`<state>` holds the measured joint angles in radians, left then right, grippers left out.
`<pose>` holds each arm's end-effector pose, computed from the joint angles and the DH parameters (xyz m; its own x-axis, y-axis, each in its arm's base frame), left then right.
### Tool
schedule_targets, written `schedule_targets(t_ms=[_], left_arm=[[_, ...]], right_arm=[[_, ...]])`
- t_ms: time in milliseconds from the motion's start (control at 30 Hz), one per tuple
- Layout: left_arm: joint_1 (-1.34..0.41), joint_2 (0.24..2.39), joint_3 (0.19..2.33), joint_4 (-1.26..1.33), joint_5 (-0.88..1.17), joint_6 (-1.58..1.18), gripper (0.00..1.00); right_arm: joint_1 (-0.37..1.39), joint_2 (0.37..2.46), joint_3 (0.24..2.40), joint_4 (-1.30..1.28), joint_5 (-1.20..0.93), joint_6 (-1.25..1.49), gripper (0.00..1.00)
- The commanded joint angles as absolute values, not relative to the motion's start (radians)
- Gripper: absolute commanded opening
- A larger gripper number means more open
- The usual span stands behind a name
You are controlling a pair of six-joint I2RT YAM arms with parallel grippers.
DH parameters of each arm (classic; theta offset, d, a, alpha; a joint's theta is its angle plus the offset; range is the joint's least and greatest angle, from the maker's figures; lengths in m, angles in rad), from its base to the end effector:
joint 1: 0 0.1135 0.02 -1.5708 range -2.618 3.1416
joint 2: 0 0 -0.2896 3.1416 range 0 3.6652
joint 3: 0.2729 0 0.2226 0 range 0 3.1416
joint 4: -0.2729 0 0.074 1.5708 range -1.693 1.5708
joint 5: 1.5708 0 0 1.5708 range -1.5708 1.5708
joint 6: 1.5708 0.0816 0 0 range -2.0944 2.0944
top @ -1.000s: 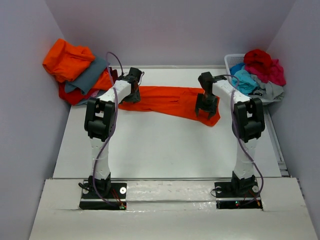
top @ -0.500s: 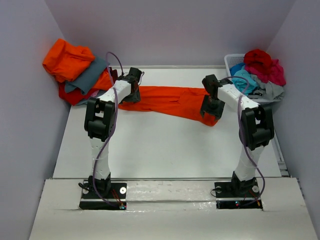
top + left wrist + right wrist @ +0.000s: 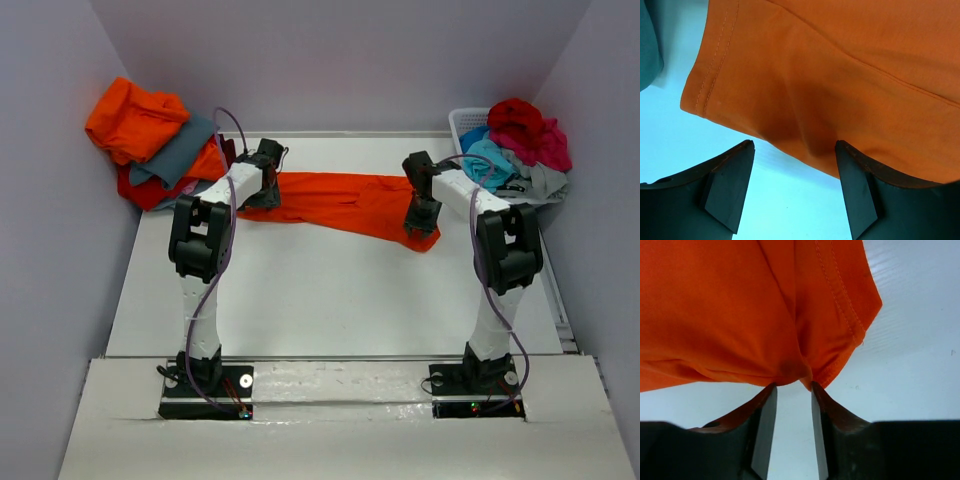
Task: Fold and stack the t-shirts
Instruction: Fold the tshirt
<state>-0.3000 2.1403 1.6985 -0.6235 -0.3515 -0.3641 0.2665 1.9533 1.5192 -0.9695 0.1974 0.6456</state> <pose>0.4559 -0.1116 0.1882 -0.8231 -0.0953 -0.5598 -0.1872 0.9762 0.1090 0.3645 0.0829 0.1946 -0.8962 0.3669 -0.2493 0.3912 0.9187 -0.0543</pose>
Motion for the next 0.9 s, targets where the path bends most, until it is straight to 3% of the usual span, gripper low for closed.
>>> schedule_targets(t_ms=[0,433,867], left_arm=[[-0.304,2.111,1.69,-0.621,-0.371,-0.359,0.78],[-0.304,2.118,1.687,-0.621,-0.368,-0.357,0.78],[-0.304,2.118,1.675,-0.615,-0.368,-0.354,0.78]], right_arm=[[0.249,1.977,1.571,-0.933,0.229,0.653,0.35],[0.23,1.959,1.549,-0.945,0.262,0.661,0.07],[0.146,1.855,1.474,-0.977,0.313,0.683,0.07]])
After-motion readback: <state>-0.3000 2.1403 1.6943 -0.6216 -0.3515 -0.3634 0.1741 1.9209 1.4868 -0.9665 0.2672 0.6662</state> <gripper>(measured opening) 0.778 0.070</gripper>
